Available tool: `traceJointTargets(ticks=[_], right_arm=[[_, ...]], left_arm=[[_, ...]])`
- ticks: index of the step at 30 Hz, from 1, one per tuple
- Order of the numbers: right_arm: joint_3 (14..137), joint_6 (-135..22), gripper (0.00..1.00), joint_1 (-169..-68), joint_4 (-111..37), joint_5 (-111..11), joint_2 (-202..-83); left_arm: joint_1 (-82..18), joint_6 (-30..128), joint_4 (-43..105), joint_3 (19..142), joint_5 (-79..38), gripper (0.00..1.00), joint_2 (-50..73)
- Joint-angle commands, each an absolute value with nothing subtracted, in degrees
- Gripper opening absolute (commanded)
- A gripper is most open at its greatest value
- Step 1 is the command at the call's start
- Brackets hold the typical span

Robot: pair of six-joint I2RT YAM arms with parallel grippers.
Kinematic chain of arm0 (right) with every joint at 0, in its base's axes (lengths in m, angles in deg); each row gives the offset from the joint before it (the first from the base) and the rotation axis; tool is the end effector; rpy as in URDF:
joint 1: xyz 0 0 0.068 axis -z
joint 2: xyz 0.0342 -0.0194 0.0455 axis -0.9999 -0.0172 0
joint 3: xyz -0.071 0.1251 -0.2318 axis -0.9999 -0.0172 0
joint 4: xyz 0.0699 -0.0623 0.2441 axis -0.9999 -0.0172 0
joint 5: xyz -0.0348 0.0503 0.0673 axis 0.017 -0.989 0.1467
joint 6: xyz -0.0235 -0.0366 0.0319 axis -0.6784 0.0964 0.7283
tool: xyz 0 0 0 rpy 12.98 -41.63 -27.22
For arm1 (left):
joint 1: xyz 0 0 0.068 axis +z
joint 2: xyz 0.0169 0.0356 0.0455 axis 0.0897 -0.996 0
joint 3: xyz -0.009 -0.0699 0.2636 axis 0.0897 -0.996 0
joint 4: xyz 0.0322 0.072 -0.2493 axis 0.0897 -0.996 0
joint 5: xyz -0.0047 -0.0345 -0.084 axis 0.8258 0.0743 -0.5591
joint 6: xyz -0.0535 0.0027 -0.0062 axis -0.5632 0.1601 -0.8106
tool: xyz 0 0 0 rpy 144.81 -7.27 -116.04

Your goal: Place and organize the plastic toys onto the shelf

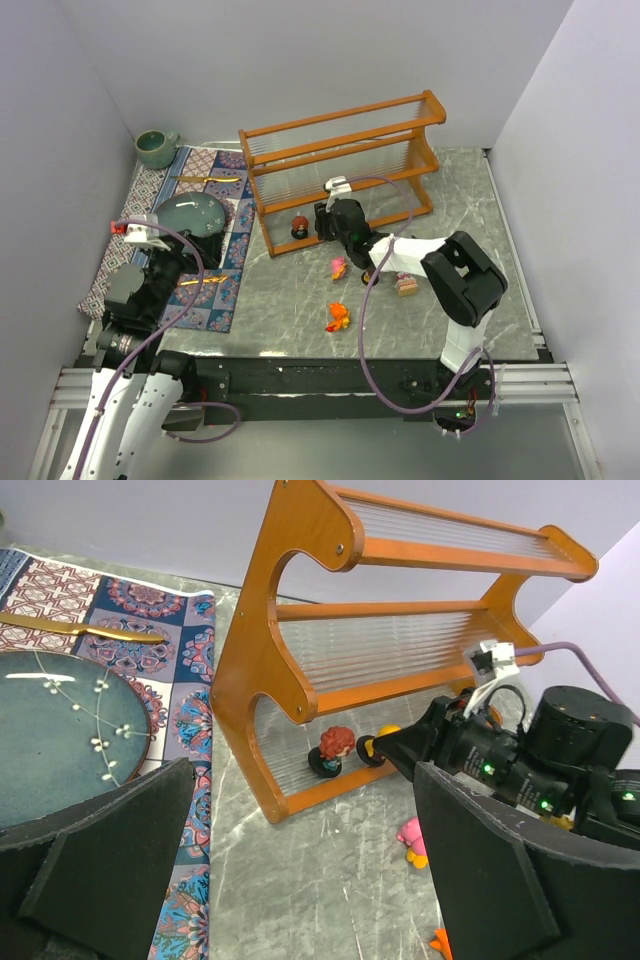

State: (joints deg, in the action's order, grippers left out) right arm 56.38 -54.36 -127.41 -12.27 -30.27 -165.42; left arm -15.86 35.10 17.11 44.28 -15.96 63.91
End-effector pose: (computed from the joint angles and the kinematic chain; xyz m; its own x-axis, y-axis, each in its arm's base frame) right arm 0.3137 0.2388 0.1877 -0.3724 -0.0981 -0.9229 -0.3989 0.9148 0.0638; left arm 0.1085 -0.0229 0.3327 -0.0864 -0.4148 -0.9058 0.2371 0.8745 -0.4231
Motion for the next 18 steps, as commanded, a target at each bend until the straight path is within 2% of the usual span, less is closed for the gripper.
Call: traceJointTargets(ticks=[1,18], right_arm=[[59.08,-54.06,0.20,-126.11,-9.80,-31.68,-166.96],[60.66,-53.00,0.27,-125.23,-10.32,-31.25,-170.48]], left_arm=[[-16.04,35.96,18.55,44.50,-17.22,0.97,63.66],[-16.04,35.96,18.81,44.42,-17.75,0.97,63.22]])
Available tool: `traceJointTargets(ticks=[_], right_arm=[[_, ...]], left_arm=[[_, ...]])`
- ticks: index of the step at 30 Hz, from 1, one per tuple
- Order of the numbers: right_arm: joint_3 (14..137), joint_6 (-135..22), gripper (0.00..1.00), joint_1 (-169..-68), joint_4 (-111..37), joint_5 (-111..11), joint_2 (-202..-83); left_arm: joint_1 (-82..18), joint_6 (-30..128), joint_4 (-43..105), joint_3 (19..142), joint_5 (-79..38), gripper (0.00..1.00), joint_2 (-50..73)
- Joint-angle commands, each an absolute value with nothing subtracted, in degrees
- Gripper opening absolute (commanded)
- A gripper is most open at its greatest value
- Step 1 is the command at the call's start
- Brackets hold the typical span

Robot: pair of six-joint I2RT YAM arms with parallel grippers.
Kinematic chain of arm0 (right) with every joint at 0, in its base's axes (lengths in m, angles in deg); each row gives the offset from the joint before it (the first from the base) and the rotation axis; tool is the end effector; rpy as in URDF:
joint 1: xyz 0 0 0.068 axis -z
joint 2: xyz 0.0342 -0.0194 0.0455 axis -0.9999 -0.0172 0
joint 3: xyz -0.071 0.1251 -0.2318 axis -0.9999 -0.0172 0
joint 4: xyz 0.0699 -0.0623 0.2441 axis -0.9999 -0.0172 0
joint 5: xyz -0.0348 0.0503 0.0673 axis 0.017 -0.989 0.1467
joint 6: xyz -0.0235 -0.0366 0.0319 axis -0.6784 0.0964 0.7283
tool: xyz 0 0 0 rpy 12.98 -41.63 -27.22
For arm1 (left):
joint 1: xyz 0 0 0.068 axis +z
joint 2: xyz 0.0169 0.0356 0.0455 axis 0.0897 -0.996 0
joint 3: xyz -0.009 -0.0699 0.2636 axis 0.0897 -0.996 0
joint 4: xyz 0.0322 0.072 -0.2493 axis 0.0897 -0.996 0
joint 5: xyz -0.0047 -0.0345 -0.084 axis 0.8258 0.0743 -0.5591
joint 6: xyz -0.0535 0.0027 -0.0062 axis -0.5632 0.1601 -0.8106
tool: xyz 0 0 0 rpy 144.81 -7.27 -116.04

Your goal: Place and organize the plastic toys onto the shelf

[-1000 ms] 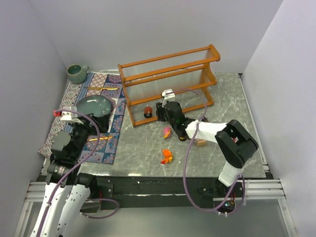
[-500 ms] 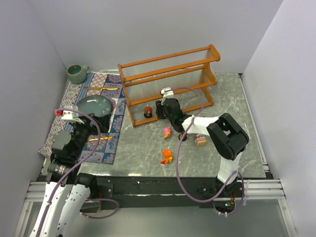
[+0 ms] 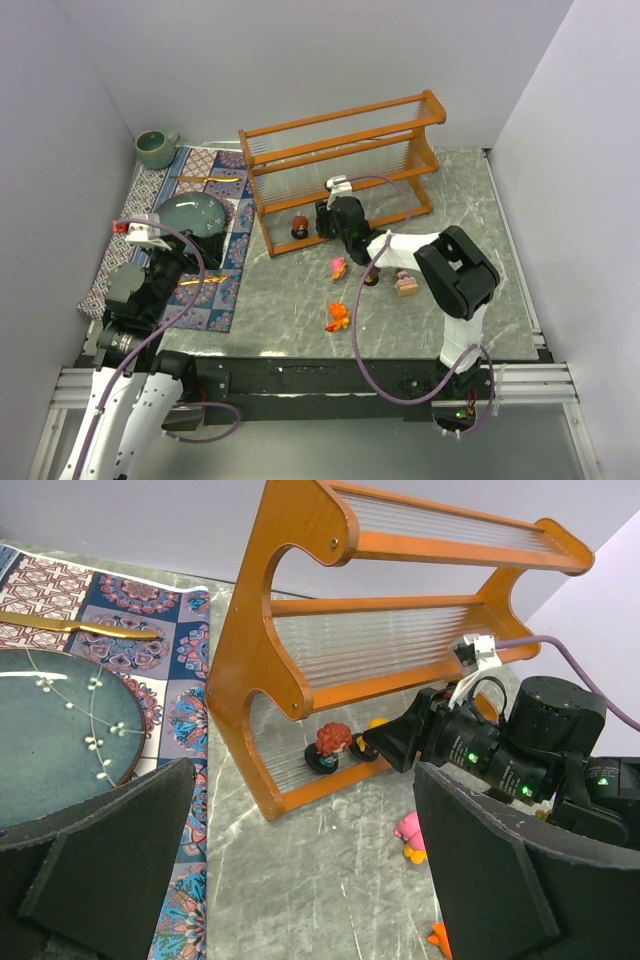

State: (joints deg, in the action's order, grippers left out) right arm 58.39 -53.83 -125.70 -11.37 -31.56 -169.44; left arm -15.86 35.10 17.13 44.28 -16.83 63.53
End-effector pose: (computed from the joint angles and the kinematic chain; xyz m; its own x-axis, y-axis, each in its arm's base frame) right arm 0.3299 0.2372 0.1733 -0.3960 -0.0904 -0.9138 -0.3855 0.9196 0.0761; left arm 0.1098 -0.0237 0.3321 -0.0982 -0.4121 -0.9059 0.2477 0.8715 -0.4233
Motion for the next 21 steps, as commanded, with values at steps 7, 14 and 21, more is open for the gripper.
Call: traceJointTargets(ticks=[7,14,21], right_arm=[[60.23,-52.21,0.30,-125.14,-9.62,-30.28,-170.05],[60.22,-51.86,0.32,-125.22,-9.97,-29.05,-170.22],[60.23,-51.59,0.39,-125.14,-9.89,-28.96,-170.75]], left_arm=[[-16.13,35.96,18.81,44.42,-17.84,0.97,63.14],[-16.04,35.96,18.99,44.42,-18.01,0.97,63.05],[-16.04,35.96,18.90,44.42,-18.01,0.97,63.05]])
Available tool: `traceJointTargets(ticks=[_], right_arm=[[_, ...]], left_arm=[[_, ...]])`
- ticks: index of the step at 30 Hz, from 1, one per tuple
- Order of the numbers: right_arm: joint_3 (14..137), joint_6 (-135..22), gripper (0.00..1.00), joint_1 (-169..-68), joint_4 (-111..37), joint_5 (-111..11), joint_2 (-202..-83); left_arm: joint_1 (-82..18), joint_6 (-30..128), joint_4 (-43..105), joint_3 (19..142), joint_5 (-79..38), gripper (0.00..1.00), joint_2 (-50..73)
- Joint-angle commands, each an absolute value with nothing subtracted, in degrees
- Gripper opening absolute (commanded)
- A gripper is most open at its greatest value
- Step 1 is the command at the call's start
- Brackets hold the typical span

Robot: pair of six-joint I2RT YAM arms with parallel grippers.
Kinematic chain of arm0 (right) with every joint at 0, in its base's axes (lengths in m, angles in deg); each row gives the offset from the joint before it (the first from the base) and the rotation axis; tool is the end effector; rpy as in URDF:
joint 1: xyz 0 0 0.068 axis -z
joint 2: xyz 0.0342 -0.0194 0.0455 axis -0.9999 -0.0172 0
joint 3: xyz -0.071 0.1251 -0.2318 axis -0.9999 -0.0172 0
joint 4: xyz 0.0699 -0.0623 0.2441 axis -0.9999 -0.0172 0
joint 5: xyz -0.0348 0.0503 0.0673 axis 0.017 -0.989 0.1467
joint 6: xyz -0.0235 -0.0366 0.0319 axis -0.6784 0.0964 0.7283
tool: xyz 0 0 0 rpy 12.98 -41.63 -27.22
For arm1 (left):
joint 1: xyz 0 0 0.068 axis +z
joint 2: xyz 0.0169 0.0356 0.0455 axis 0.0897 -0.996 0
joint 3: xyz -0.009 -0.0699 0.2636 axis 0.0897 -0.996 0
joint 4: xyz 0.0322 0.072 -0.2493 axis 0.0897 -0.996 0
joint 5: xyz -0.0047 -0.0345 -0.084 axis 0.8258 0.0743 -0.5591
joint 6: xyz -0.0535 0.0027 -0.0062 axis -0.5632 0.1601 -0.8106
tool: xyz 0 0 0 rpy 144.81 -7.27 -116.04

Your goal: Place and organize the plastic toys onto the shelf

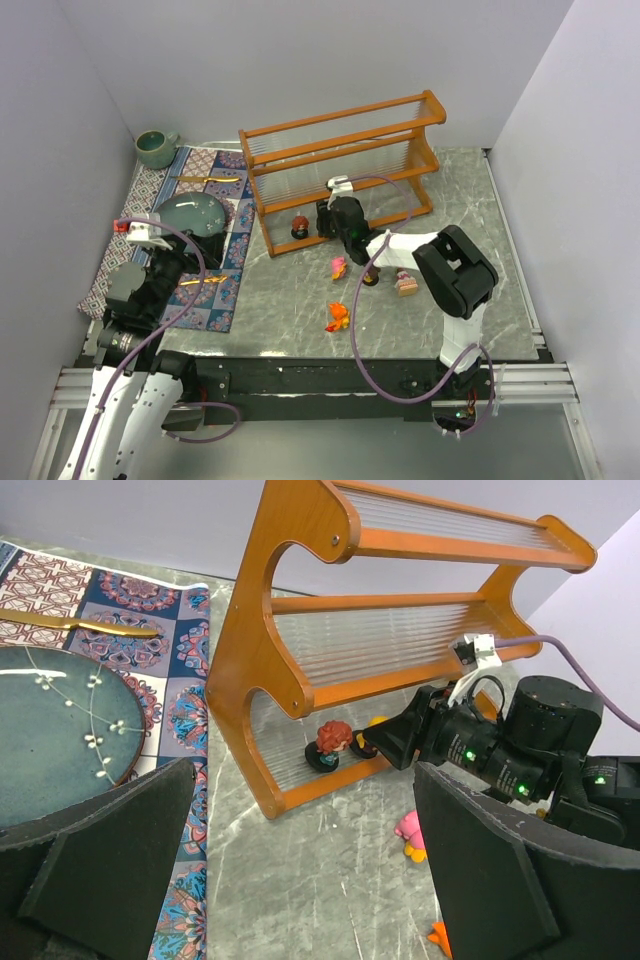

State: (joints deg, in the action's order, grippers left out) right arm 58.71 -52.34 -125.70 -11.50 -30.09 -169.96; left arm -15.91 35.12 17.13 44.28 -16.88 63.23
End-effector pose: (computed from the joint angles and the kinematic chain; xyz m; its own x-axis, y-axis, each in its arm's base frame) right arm 0.3315 0.2373 0.1713 -0.4060 -0.0677 -0.9114 -0.3535 0.9312 0.0883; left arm 0.1109 -0.0241 0.3316 -0.1035 -0.4107 -0.9059 0.2471 0.8716 -0.4234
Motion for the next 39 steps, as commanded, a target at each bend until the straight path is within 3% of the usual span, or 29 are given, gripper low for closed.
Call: traceJointTargets(ticks=[1,14,23,34,39], right_arm=[[60.05,-51.59,0.41,-125.14,-9.71,-28.96,-170.75],[57.15,-50.28,0.70,-125.22,-9.01,-29.49,-166.19],[51.53,-45.89,0.80,-125.23,-10.84,-26.34,-156.53],[42.92,-27.98,0.82,-127.33,-27.26,-11.58,-142.81],[40.19,-21.02,0.82,-133.38,-35.63,-2.78,-138.59]], left_arm=[[-16.04,35.96,18.99,44.42,-18.10,0.97,63.05],[-16.04,35.88,19.16,44.33,-18.10,0.97,63.05],[-16.04,35.79,19.25,44.24,-18.01,0.97,63.31],[-16.04,35.70,19.16,44.24,-17.66,0.97,64.10],[-16.04,35.70,18.90,44.33,-17.66,0.97,64.80]])
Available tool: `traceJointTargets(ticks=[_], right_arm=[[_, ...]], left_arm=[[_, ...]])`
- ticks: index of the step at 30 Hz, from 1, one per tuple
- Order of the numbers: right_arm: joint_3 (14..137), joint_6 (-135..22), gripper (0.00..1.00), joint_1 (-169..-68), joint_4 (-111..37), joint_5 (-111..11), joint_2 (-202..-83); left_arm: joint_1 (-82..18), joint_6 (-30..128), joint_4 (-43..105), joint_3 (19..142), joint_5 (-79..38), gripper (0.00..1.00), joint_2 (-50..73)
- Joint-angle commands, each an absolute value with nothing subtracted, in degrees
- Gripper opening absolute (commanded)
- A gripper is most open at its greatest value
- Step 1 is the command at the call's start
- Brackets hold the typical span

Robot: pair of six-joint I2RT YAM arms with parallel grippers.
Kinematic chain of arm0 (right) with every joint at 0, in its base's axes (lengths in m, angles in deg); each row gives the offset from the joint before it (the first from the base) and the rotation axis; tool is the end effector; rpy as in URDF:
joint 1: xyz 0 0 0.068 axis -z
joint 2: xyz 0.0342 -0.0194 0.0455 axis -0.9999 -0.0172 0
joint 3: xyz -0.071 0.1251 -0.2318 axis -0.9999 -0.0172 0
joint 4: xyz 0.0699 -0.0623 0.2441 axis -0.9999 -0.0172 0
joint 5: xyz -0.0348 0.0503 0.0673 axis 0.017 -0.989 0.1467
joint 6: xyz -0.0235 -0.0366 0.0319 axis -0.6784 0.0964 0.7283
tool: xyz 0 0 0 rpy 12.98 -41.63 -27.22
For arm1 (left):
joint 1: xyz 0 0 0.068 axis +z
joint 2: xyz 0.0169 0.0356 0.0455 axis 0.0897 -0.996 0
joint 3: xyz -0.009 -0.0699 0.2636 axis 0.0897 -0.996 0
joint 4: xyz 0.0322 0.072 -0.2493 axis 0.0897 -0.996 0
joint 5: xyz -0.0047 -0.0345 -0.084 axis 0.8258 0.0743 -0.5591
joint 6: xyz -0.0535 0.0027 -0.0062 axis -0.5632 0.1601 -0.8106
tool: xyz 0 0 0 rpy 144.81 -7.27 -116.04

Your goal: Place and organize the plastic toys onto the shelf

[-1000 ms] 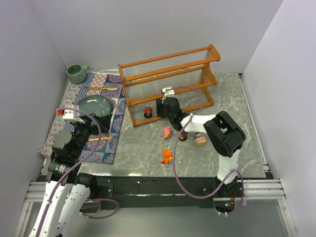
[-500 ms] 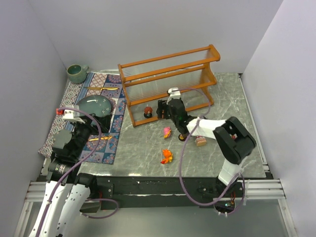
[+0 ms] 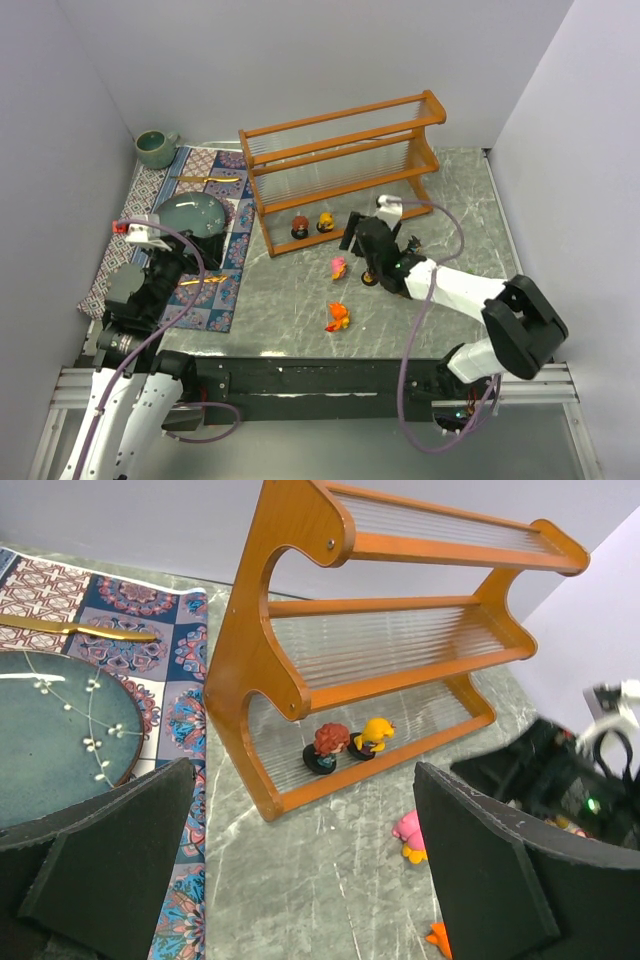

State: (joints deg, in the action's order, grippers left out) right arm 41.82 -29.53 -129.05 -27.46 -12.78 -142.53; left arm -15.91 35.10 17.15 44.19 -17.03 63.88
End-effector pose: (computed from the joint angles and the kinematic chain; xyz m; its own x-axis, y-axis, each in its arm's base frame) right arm 0.2399 0.1783 0.2145 -0.4422 0.2610 -0.8581 0.0230 0.9597 0.2801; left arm 0.1086 -0.0237 0.3322 -0.0956 -0.4124 -0.9060 0.2536 0.8700 -0.4228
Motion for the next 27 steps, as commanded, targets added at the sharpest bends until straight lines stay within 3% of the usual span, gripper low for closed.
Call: traceJointTargets(ticks=[1,9,16,27], right_arm=[[39.75,-19.18,0.82,-134.10,-37.46,-2.07,-137.45],[34.91,-10.21,0.81,-137.27,-43.54,-1.11,-133.39],[39.74,8.77,0.83,-140.86,-60.05,6.98,-138.13],[42.38,11.25,0.79,-141.22,-60.68,8.74,-142.44]], left_arm=[[-16.04,35.70,18.90,44.33,-17.75,0.97,64.89],[-16.04,35.53,18.81,44.33,-17.92,0.97,65.69],[-16.13,35.53,18.72,44.33,-17.92,0.97,66.12],[-16.48,35.61,18.64,44.42,-18.01,0.97,66.39]])
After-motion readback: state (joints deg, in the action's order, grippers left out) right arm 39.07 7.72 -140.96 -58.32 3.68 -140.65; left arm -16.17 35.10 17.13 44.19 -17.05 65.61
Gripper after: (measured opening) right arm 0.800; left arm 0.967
